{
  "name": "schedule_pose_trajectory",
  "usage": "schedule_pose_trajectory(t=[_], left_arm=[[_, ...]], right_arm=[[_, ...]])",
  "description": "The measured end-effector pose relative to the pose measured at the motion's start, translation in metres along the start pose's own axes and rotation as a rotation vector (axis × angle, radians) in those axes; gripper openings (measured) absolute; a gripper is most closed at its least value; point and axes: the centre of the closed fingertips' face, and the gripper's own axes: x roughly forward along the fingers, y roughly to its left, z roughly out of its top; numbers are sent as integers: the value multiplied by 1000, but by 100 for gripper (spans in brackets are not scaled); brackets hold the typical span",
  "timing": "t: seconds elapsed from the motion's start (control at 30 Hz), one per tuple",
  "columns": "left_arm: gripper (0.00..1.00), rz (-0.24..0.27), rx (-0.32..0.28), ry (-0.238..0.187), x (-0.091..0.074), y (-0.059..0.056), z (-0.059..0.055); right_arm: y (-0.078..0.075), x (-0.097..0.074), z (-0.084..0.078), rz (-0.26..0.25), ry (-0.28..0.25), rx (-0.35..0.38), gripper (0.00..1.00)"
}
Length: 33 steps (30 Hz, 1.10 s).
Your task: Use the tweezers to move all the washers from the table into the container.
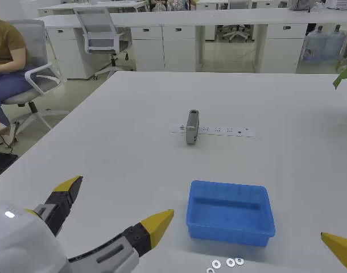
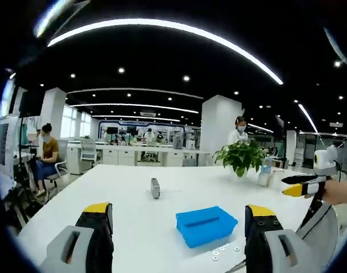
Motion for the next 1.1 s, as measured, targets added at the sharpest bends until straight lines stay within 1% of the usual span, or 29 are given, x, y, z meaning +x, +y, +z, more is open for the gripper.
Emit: schedule_pose_trajectory(t=[0.03, 0.07, 0.1, 0.17, 0.2, 0.23, 0.27, 0.3, 0.33, 0.4, 0.43, 0.47, 0.5, 0.53, 0.6, 0.63, 0.77, 0.87, 0.97, 1.1], left_arm=[[99, -4, 11, 24, 2, 0, -5], [99, -3, 6, 54, 2, 0, -8], [99, 5, 2, 50, 3, 0, -6], [99, 13, 10, 19, 4, -2, 1], [99, 24, 16, 9, 5, -2, 3], [99, 40, 15, 12, 6, -1, 2], [99, 61, -2, 26, 6, 1, 1], [99, 68, -27, 15, 7, -2, 3], [99, 70, -34, -3, 7, -4, 5], [99, 63, -38, -1, 9, -9, 4], [99, 61, -27, 3, 11, -13, 3], [99, 66, -14, 8, 13, -13, 2], [99, 74, -9, 17, 16, -13, 1], [99, 84, -10, 16, 16, -13, 2], [99, 93, -12, -11, 17, -15, 8], [99, 93, -13, -12, 18, -16, 9], [99, 107, -11, 10, 21, -20, 5], [99, 113, -13, 3, 21, -23, 6], [99, 119, -8, 10, 23, -25, 5], [99, 126, -28, 5, 24, -23, 3]], right_arm=[[2, 1, -1, 5, 4, 8, 96], [5, 1, -2, 17, 7, 24, 96], [7, 2, -1, 29, -3, 29, 97], [6, 5, 1, 40, -4, 22, 96], [4, 9, 3, 50, -13, 13, 96], [3, 13, 2, 67, -5, 8, 96], [2, 17, 0, 89, 32, 6, 96], [0, 18, 5, 89, 13, -12, 96], [-1, 19, 10, 95, -7, -34, 95], [-4, 19, 12, 99, -2, -32, 95], [-4, 18, 15, 106, -17, -21, 95], [-4, 18, 15, 113, -22, -12, 95], [-5, 18, 14, 116, -22, -9, 96], [-6, 18, 12, 116, -21, -9, 96], [-9, 18, 8, 117, -14, -8, 96], [-10, 18, 8, 118, -14, -8, 96], [-15, 18, 8, 132, -20, -10, 96], [-18, 18, 6, 137, -21, -1, 96], [-20, 19, 3, 143, -19, 15, 96], [-20, 21, -3, 158, 7, -1, 96]])
